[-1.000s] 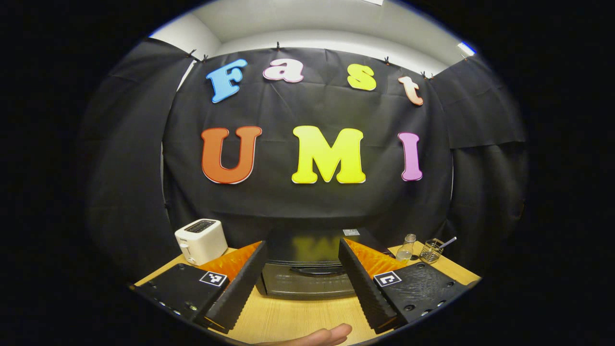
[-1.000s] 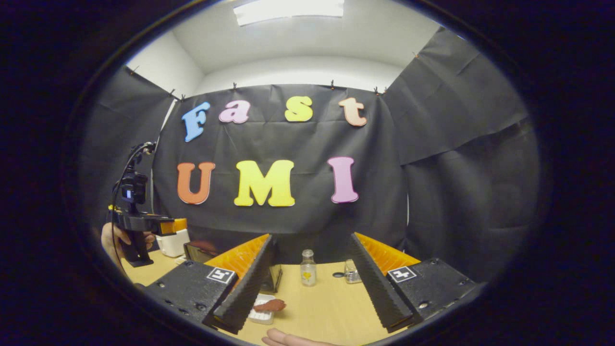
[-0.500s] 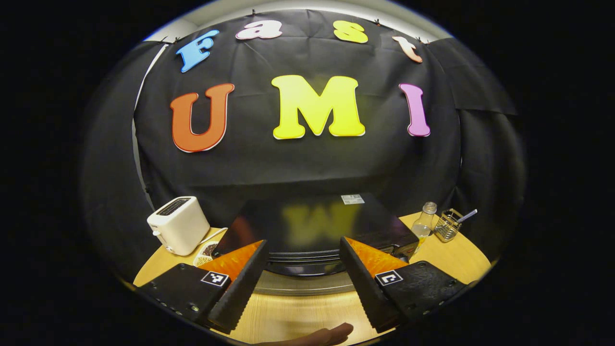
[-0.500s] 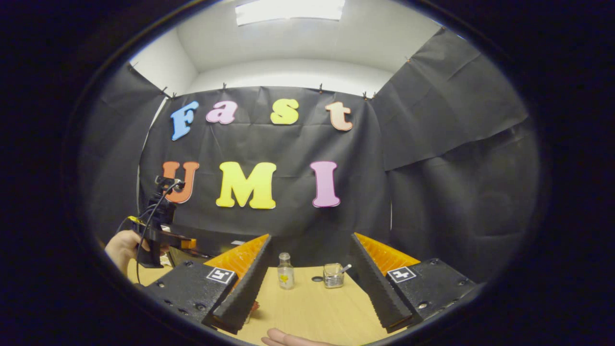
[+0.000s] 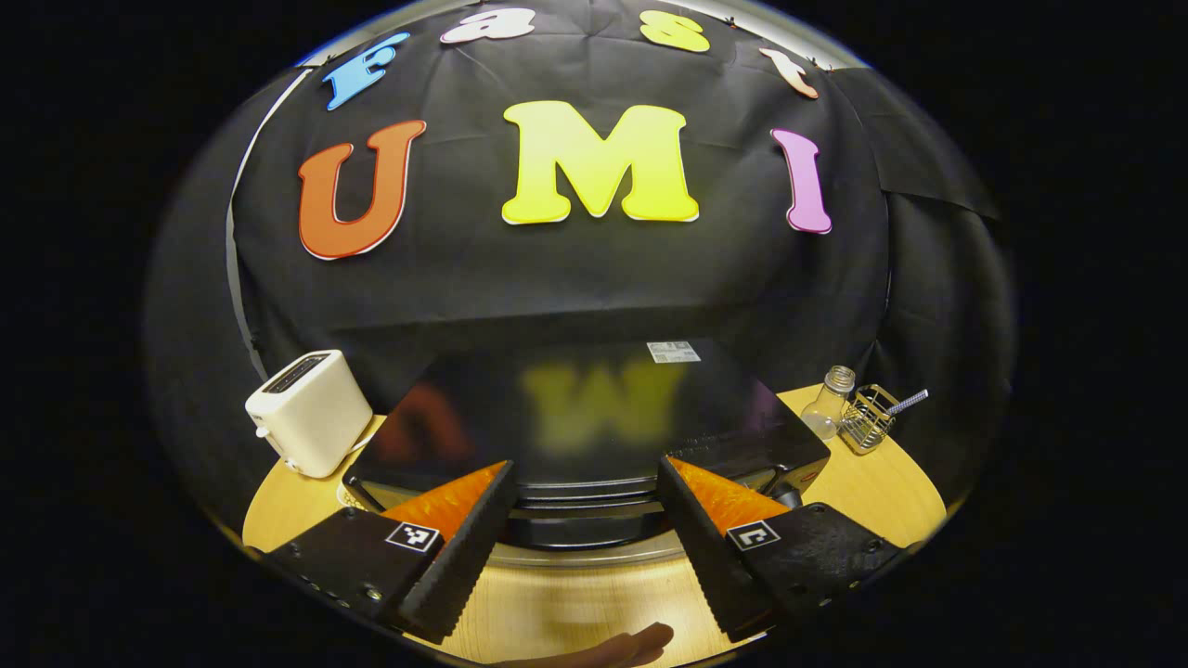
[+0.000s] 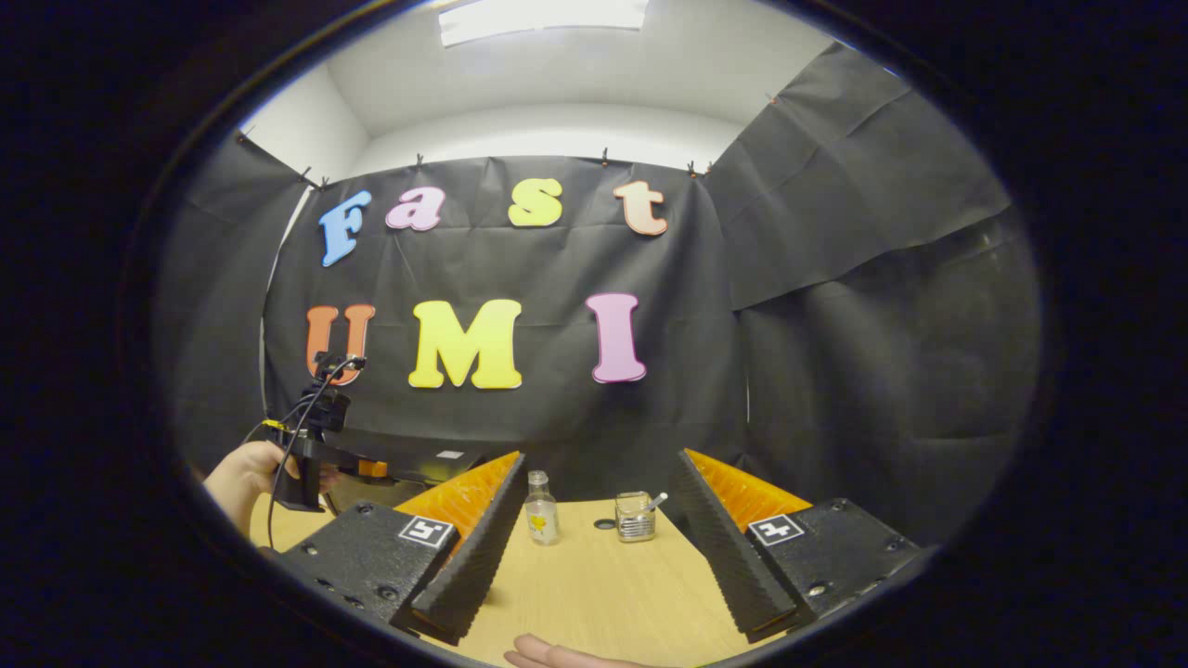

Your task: Open the electric oven with the left hand, put the food in, and close the electric oven.

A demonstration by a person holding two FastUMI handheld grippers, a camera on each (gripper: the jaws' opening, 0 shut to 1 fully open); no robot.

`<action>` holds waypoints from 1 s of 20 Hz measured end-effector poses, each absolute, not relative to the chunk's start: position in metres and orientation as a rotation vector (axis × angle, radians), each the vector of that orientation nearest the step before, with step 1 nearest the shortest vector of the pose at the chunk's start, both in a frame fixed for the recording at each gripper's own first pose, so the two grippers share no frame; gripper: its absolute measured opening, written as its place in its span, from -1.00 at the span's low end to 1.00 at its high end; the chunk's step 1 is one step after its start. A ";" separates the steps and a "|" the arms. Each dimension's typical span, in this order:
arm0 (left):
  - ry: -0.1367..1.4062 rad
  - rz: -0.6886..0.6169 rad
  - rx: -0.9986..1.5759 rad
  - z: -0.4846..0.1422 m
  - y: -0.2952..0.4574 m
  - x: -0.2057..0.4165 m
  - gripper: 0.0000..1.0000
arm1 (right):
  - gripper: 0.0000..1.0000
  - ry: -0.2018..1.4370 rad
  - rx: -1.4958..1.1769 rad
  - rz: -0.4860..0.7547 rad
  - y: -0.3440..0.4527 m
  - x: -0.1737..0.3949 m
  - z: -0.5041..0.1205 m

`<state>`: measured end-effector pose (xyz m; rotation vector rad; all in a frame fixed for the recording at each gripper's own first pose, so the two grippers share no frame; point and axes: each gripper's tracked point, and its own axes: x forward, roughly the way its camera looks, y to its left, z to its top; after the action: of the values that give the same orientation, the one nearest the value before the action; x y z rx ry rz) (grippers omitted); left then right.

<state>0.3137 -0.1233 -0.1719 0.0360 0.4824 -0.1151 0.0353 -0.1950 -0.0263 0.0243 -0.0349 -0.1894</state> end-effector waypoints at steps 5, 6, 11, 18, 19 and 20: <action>0.474 -0.110 0.010 -0.172 -0.124 0.305 0.93 | 0.92 -0.030 0.055 -0.187 -0.195 0.022 -0.032; 0.471 -0.112 0.009 -0.172 -0.123 0.302 0.94 | 0.92 -0.026 0.055 -0.181 -0.194 0.019 -0.033; 0.455 -0.116 0.015 -0.173 -0.123 0.276 0.93 | 1.00 -0.041 0.066 -0.131 -0.184 0.004 -0.029; 0.486 -0.118 0.007 -0.203 -0.123 0.226 0.92 | 0.99 -0.026 0.080 -0.111 -0.172 -0.016 -0.036; 0.512 -0.127 0.005 -0.215 -0.125 0.219 0.93 | 0.90 -0.018 0.082 -0.105 -0.171 -0.017 -0.038; 0.542 -0.128 0.001 -0.226 -0.125 0.212 0.92 | 0.90 -0.012 0.081 -0.101 -0.169 -0.019 -0.039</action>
<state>0.2117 -0.1253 -0.2261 0.0007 0.5420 -0.1285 -0.0185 -0.1690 -0.0394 0.0808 -0.0116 -0.1010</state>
